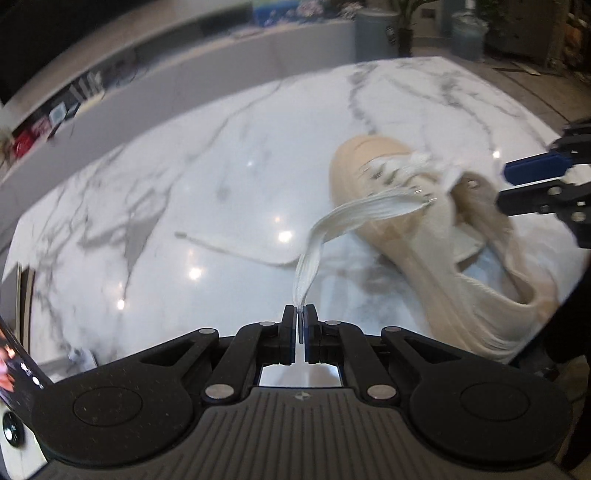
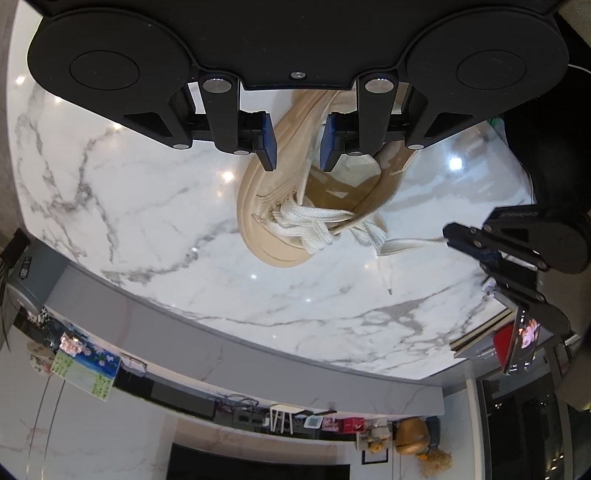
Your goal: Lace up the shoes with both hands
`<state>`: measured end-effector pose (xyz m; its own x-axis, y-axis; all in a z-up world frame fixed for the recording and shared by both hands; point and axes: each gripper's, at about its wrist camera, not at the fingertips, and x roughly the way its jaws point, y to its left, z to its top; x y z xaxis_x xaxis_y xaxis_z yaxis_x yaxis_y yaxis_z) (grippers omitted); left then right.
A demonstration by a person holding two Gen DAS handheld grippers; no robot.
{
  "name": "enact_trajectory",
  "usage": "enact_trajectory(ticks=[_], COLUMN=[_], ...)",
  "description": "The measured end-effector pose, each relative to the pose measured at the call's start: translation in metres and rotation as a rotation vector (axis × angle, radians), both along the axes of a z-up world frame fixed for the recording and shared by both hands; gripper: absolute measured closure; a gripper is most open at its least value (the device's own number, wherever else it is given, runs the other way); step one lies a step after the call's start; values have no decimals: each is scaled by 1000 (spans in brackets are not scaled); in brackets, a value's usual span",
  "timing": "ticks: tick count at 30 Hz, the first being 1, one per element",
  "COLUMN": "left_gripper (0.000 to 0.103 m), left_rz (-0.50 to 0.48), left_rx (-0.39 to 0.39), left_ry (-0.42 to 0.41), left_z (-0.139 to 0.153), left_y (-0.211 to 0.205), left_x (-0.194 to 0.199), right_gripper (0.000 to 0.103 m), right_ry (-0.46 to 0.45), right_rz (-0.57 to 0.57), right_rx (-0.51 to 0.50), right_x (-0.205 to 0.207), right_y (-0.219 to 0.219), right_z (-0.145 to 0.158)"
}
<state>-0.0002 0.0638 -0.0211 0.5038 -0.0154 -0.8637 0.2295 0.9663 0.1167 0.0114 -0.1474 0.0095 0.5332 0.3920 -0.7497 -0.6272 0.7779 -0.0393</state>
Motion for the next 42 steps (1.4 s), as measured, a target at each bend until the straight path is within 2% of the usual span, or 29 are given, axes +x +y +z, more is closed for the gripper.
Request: enact_trajectory(ticks=[2,4,6,8,13,16,24,27,32,37,42], left_gripper=[92,80,76,67,62,56,54,54,54,54,54], left_rz=[43,87,116,151,202,224,318,314,324,324,372], left_rx=[-22,-31,-26,-27,-44,-47,-59,-44,-72,-64,-67], left_ry=[23,38,50,64,67,60,38,14,-20,-21,4], left_z=[-5,-10,-13,-17,-15,-11,-4,1,7,1,-11], left_y=[7,14,18,23,31,35,56,52,49,49,54], left_x=[4,7,10,11,14,17,29,34,47,63,79], right_gripper=[79,78,75,75,75,71,68,68,68,68,67], right_ry=[4,6,8,15,14,6,-7,-8,-9,-9,-6], right_rz=[0,2,0,-2,3,9,20,18,22,23,22], right_rx=[-1,-7,-10,-4,-6,-6,-15,-14,-16,-20,-27], right_x=[5,7,9,10,9,8,6,6,4,6,7], right_y=[1,2,1,0,1,2,3,4,5,5,7], right_z=[-2,-4,-6,-7,-7,-7,-7,-7,-7,-8,-9])
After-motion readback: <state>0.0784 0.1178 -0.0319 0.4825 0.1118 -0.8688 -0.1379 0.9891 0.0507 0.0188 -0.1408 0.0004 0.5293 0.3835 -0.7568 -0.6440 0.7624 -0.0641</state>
